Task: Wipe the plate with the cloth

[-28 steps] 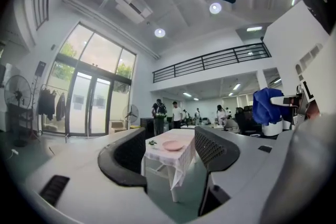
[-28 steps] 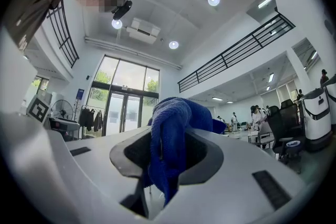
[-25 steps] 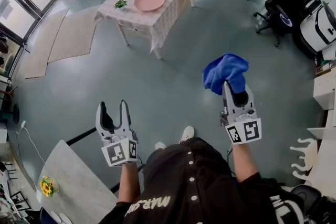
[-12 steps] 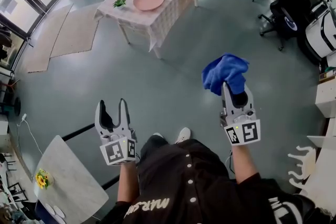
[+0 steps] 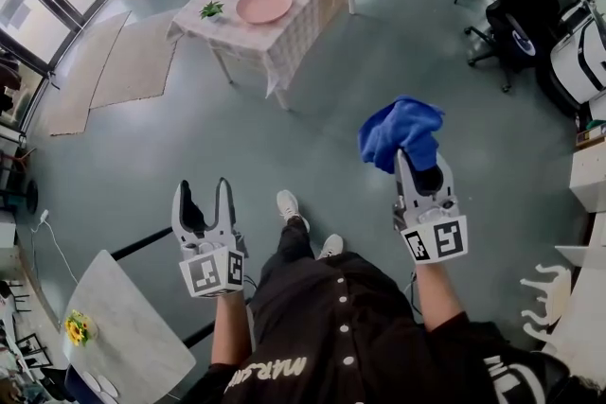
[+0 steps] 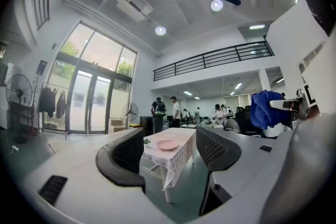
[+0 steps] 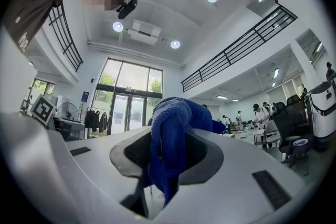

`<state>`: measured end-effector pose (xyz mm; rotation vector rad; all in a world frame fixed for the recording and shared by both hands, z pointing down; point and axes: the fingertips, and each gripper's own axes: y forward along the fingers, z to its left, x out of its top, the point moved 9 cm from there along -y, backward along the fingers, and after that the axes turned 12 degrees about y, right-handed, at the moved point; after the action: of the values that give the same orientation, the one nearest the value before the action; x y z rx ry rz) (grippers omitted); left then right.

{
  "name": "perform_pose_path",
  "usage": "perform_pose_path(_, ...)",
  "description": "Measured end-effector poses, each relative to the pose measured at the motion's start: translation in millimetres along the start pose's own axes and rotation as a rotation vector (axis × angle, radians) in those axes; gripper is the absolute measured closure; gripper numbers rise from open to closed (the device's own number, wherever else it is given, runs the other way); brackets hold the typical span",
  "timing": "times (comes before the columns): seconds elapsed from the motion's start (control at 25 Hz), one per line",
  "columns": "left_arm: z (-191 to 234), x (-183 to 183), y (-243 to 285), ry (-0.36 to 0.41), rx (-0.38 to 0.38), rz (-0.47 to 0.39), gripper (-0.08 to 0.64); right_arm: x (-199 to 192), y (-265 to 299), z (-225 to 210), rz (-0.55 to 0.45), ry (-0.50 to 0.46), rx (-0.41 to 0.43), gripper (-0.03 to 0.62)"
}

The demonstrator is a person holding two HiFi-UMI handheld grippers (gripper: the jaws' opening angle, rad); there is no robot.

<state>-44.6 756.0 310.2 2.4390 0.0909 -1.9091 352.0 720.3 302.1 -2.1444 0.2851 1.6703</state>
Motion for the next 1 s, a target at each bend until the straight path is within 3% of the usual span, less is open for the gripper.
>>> perform_pose_path(0.24, 0.2, -0.6, 19.0, -0.002, -0.015, -0.006, 0.247, -0.9, 12.9, -4.2, -0.001, -0.009, -0.005, 0.480)
perform_pose_path(1.0, 37.8, -12.3, 135.1, -0.023, -0.045, -0.002, 0.244, -10.3, 129.3, -22.5, 0.036, -0.053, -0.017, 0.480)
